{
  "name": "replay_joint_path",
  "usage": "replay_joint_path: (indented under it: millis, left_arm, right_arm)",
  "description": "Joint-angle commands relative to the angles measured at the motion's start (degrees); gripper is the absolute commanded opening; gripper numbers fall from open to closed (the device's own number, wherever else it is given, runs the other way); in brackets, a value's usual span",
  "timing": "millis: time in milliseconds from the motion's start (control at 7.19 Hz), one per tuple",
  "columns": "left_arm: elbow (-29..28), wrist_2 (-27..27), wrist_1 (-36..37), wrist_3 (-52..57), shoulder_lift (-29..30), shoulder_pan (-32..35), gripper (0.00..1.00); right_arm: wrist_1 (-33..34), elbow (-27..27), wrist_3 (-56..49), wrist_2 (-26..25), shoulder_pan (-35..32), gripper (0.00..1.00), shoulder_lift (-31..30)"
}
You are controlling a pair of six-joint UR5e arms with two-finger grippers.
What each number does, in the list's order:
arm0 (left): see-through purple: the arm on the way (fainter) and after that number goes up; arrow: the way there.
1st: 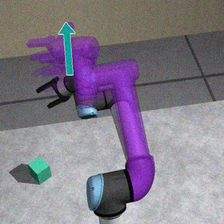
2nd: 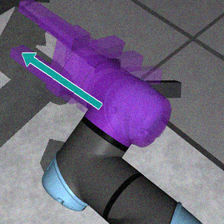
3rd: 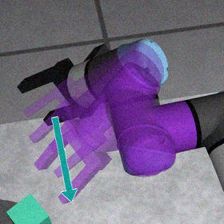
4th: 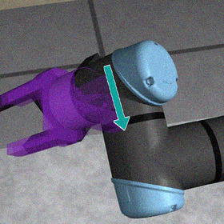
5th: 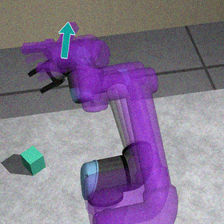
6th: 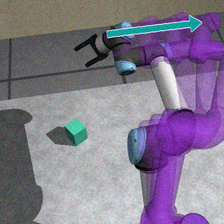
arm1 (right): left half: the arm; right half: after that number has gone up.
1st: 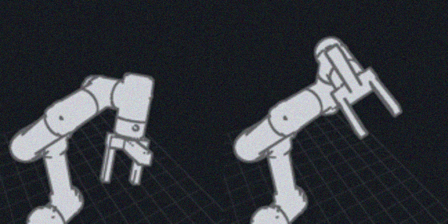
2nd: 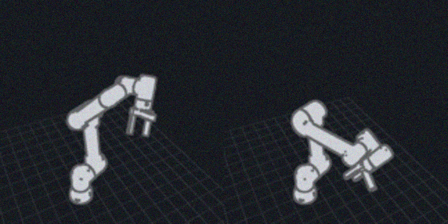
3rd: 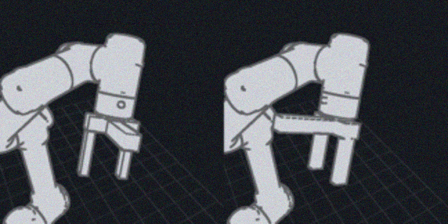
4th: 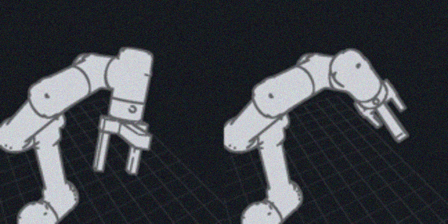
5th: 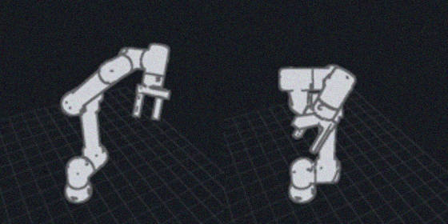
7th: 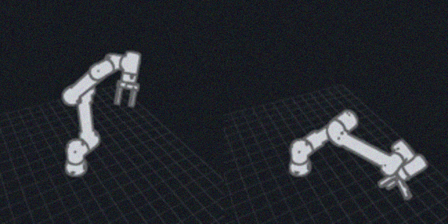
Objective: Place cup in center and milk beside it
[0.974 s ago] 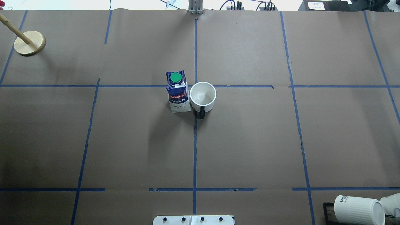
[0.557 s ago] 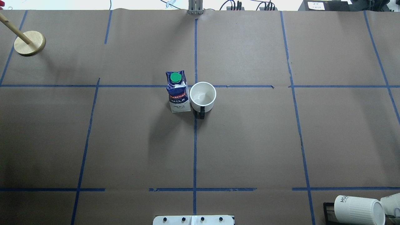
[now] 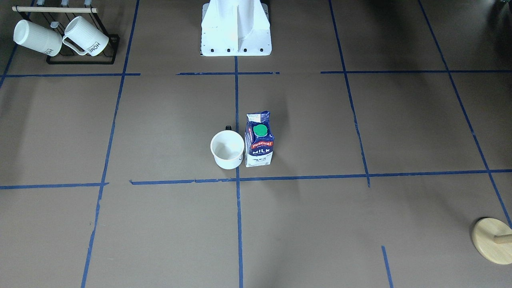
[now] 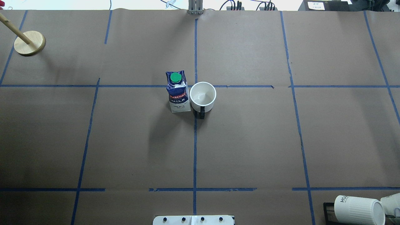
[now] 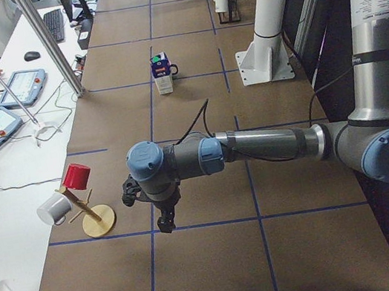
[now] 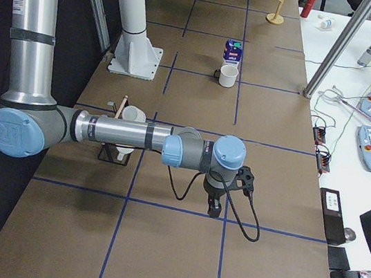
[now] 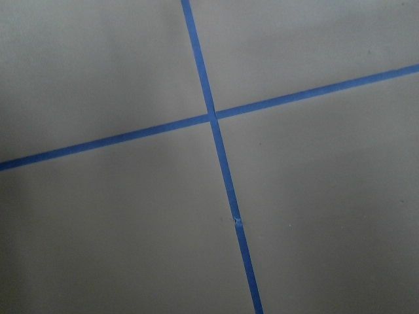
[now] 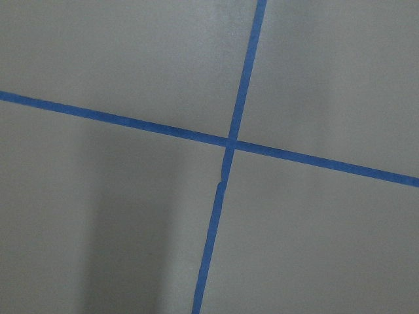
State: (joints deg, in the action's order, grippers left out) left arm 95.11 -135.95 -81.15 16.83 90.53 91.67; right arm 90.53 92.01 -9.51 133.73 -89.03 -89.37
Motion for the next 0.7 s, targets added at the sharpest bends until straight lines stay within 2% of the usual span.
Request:
replay_joint_path:
  millis: [0, 557]
  left_arm:
    - [0.0, 0.2, -0.4, -0.1, -0.2, 0.0, 1.00]
    - [-0.5, 0.3, -0.2, -0.1, -0.1, 0.0, 1.00]
  right_arm:
    - [-0.3, 0.1, -0.2, 0.6, 0.0, 1.00, -0.8]
    - [-0.4, 0.4, -0.2, 0.6, 0.0, 1.00, -1.1]
